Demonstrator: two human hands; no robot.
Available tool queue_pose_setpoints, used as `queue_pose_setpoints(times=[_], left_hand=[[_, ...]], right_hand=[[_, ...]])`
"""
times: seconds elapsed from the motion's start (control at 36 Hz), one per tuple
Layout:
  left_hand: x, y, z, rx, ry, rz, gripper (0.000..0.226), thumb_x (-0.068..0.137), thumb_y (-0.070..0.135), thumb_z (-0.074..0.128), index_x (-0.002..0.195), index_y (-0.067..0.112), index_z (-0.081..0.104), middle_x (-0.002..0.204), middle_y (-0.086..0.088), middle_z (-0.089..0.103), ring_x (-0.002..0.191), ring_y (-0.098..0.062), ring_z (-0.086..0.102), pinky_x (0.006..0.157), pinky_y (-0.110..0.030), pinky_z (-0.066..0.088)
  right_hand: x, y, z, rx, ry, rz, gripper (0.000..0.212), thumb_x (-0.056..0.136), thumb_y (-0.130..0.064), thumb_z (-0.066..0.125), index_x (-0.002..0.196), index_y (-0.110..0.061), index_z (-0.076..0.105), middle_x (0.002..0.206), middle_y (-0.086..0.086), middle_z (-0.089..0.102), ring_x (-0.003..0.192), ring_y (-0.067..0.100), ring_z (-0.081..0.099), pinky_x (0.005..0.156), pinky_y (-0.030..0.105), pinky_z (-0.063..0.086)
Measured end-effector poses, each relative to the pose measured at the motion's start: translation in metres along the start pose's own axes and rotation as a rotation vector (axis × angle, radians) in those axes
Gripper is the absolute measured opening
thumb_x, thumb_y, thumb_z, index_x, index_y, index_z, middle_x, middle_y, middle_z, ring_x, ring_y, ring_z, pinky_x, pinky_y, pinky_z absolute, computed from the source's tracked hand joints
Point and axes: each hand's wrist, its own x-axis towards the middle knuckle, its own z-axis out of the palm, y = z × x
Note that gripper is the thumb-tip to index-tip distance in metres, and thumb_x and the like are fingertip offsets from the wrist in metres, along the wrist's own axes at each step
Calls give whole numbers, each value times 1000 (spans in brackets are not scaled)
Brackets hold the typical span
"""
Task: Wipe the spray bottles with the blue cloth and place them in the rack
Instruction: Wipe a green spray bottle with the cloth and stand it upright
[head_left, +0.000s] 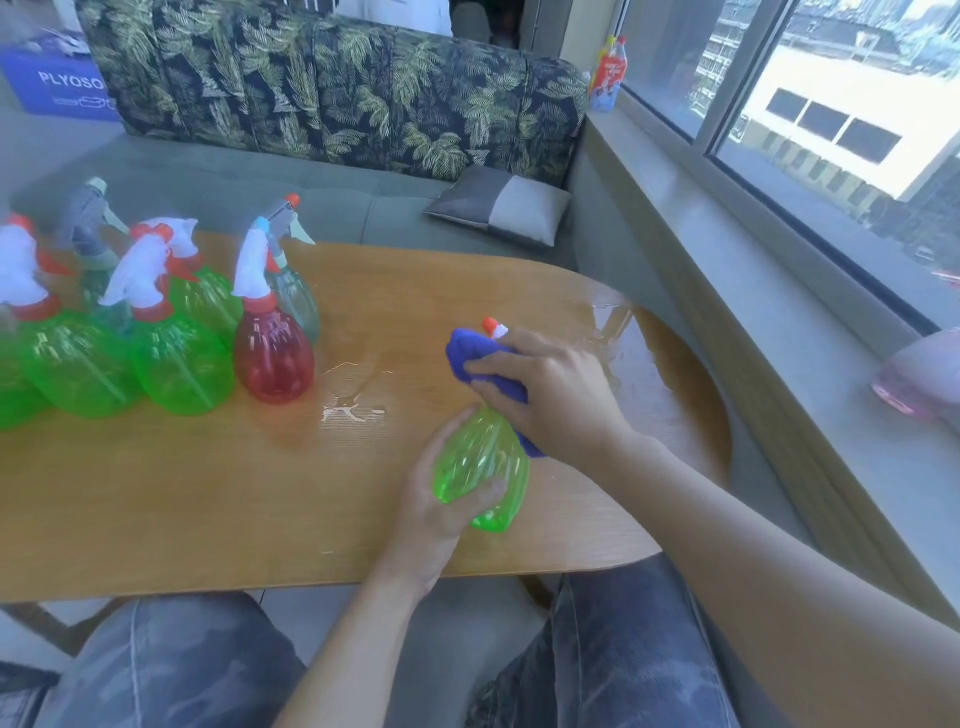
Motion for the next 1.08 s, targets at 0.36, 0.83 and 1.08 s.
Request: queue_pose_setpoints(times=[0.36, 0.83, 1.08], left_hand=[[-1, 4, 0, -6, 10, -2, 82, 72, 36, 88, 149, 29, 60, 143, 14, 68, 135, -9, 62, 104, -22, 52], [0, 4, 0, -62, 26, -8, 83, 68, 35, 89, 146, 37, 63, 142, 12, 68, 132, -12, 65, 100, -24, 55], [-1, 6, -2, -54, 29, -29, 83, 69, 34, 89, 148, 36, 62, 140, 8, 70, 130, -18, 67, 100, -30, 57]], right_hand=[[2, 2, 0, 13, -37, -61, 17, 95, -38, 69, 106, -31, 81, 101, -7, 69, 91, 20, 69, 60, 29, 48], [23, 35, -13, 292, -228, 488, 20, 100, -41, 62, 98, -33, 80, 80, -5, 70, 81, 18, 63, 76, 37, 54], [30, 59, -58, 258, -523, 484, 14, 96, -36, 72, 100, -30, 84, 91, 3, 76, 83, 15, 65, 75, 26, 49]])
